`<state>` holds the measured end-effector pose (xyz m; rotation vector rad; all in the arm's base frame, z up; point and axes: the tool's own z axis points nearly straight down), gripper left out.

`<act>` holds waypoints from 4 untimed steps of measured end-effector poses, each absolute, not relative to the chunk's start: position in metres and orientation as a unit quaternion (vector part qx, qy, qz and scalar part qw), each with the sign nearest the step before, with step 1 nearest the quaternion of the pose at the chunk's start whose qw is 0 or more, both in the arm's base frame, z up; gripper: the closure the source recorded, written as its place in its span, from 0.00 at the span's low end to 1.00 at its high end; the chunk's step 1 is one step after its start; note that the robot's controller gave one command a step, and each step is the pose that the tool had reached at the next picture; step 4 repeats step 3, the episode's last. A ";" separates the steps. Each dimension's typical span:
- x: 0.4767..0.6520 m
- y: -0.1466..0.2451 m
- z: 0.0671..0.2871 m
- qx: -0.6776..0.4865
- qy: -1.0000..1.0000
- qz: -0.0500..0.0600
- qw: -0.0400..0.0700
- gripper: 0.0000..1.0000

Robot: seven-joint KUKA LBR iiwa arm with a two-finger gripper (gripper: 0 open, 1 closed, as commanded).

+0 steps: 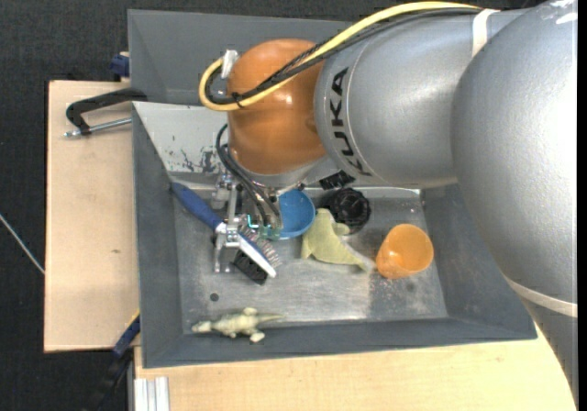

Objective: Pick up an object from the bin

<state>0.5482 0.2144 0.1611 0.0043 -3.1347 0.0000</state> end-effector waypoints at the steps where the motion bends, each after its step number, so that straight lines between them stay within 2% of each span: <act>1: 0.561 0.172 0.076 0.126 -0.992 -0.001 0.000 0.00; 2: 0.562 0.171 0.077 0.124 -0.992 0.000 -0.001 1.00; 3: 0.553 0.163 0.231 0.157 -0.988 -0.001 -0.006 1.00; 4: 0.553 0.163 0.231 0.157 -0.988 -0.001 -0.006 1.00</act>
Offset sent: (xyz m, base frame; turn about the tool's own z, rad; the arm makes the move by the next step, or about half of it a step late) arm 0.0120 -0.0433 -0.0866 -0.2516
